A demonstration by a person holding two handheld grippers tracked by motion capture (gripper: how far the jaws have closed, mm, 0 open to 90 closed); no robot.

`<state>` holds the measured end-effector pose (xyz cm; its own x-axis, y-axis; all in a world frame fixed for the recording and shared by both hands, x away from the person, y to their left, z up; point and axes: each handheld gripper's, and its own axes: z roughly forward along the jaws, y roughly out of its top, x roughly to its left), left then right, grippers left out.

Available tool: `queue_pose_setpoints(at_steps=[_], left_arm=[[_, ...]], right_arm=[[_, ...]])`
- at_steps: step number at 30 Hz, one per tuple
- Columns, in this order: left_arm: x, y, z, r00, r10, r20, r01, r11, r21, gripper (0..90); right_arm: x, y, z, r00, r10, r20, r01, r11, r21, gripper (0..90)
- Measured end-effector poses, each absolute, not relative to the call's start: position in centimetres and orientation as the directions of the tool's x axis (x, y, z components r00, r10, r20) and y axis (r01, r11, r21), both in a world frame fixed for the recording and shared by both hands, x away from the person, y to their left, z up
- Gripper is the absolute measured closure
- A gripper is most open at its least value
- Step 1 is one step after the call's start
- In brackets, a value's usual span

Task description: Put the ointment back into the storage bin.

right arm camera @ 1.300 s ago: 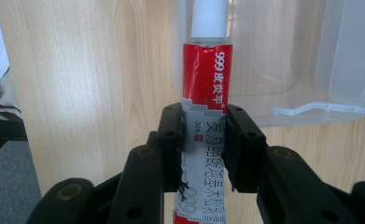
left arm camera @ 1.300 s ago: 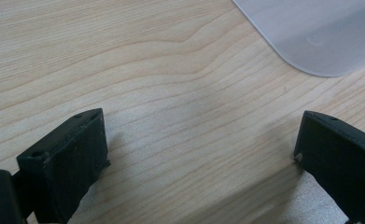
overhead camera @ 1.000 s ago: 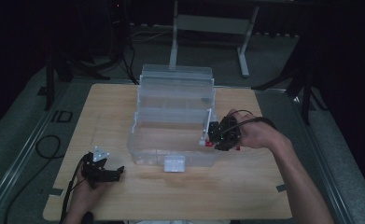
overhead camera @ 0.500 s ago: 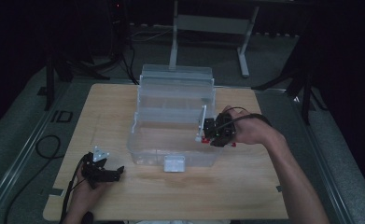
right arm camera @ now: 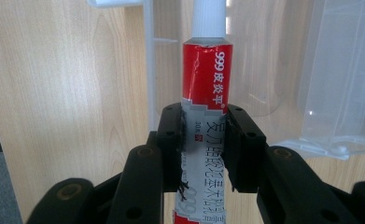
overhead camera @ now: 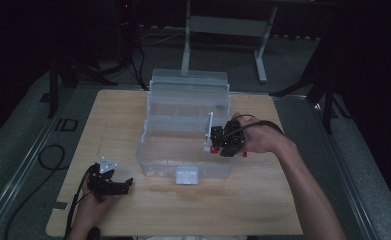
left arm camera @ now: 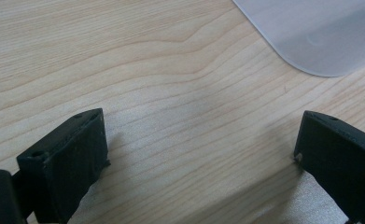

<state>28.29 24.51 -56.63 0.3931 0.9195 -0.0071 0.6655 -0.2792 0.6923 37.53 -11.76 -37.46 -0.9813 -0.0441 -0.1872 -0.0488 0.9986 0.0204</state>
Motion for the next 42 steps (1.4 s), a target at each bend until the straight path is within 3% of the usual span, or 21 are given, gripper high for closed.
queue_pose_setpoints(at_steps=[42], left_arm=[[28.3, 24.5, -56.6, 0.393, 0.919, -0.007, 0.665, -0.279, 0.692, 3.1]], right_arm=[[39.0, -9.3, -39.7, -0.989, -0.027, -0.146, -0.029, 1.0, 0.008, 69.7]])
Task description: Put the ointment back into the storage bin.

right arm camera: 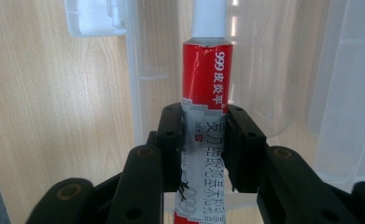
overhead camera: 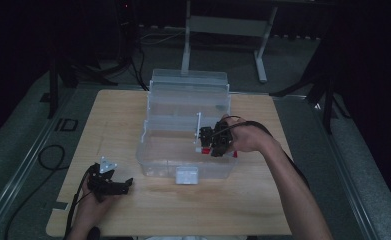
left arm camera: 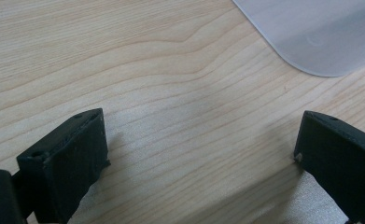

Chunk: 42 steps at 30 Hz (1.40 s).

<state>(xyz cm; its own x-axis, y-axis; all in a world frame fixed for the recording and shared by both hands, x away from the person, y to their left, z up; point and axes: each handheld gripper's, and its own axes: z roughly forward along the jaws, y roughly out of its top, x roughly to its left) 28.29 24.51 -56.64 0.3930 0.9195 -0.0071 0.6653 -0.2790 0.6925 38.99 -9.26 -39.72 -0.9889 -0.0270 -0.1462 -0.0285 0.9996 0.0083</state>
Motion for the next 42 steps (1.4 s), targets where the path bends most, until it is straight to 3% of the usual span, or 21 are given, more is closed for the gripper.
queue_pose_setpoints(at_steps=[31, 34, 42], left_arm=[[28.3, 24.5, -56.6, 0.393, 0.92, -0.007, 0.665, -0.279, 0.692, 3.0], [28.3, 24.5, -56.6, 0.393, 0.92, -0.007, 0.665, -0.279, 0.692, 3.1], [28.3, 24.5, -56.6, 0.395, 0.919, -0.007, 0.665, -0.28, 0.693, 3.1]], right_arm=[[39.2, -8.7, -40.5, -0.991, -0.027, -0.132, -0.025, 0.999, -0.022, 69.2], [39.2, -8.7, -40.6, -0.991, -0.032, -0.132, -0.028, 0.999, -0.035, 59.3], [39.3, -9.3, -39.6, -0.987, -0.017, -0.162, -0.019, 1.0, 0.007, 55.3]])
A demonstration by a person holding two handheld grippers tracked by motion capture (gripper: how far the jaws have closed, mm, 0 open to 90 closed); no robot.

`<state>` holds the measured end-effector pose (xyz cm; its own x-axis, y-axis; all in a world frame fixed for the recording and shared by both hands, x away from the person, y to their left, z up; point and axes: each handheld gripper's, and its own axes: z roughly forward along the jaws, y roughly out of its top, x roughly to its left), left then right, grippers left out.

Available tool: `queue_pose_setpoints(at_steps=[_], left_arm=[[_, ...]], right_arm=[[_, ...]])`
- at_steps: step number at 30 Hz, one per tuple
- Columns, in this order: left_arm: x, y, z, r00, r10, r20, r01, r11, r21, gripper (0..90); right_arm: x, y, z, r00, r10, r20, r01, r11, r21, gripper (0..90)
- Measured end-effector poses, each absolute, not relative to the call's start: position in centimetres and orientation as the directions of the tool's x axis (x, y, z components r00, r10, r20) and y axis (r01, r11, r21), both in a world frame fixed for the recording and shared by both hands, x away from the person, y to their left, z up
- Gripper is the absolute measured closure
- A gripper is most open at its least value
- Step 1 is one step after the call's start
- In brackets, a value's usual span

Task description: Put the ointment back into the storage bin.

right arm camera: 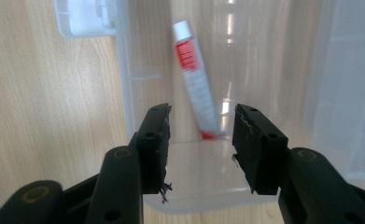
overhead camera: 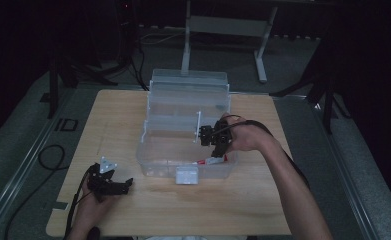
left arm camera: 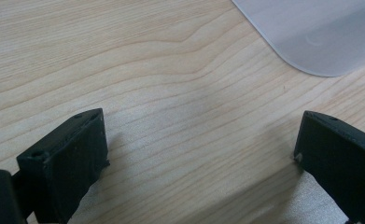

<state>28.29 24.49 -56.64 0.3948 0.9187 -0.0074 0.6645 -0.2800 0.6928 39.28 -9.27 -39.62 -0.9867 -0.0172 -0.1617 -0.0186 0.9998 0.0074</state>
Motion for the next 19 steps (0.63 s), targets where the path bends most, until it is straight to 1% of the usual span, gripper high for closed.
queue_pose_setpoints(at_steps=[8, 11, 16, 19], left_arm=[[28.3, 24.5, -56.6, 0.395, 0.919, -0.008, 0.665, -0.28, 0.693, 3.0], [28.3, 24.5, -56.6, 0.395, 0.919, -0.008, 0.665, -0.28, 0.693, 3.1], [28.3, 24.5, -56.6, 0.395, 0.919, -0.008, 0.665, -0.28, 0.693, 3.1], [28.3, 24.5, -56.6, 0.395, 0.919, -0.007, 0.665, -0.28, 0.692, 3.0]], right_arm=[[38.7, -10.4, -38.6, -0.982, 0.002, -0.188, -0.002, 1.0, 0.021, 50.6], [38.4, -10.9, -38.3, -0.981, 0.011, -0.192, 0.003, 0.999, 0.042, 50.3], [37.8, -11.8, -38.1, -0.979, 0.023, -0.205, 0.013, 0.999, 0.05, 49.1], [37.2, -12.7, -38.0, -0.974, 0.038, -0.222, 0.024, 0.998, 0.066, 47.0]])
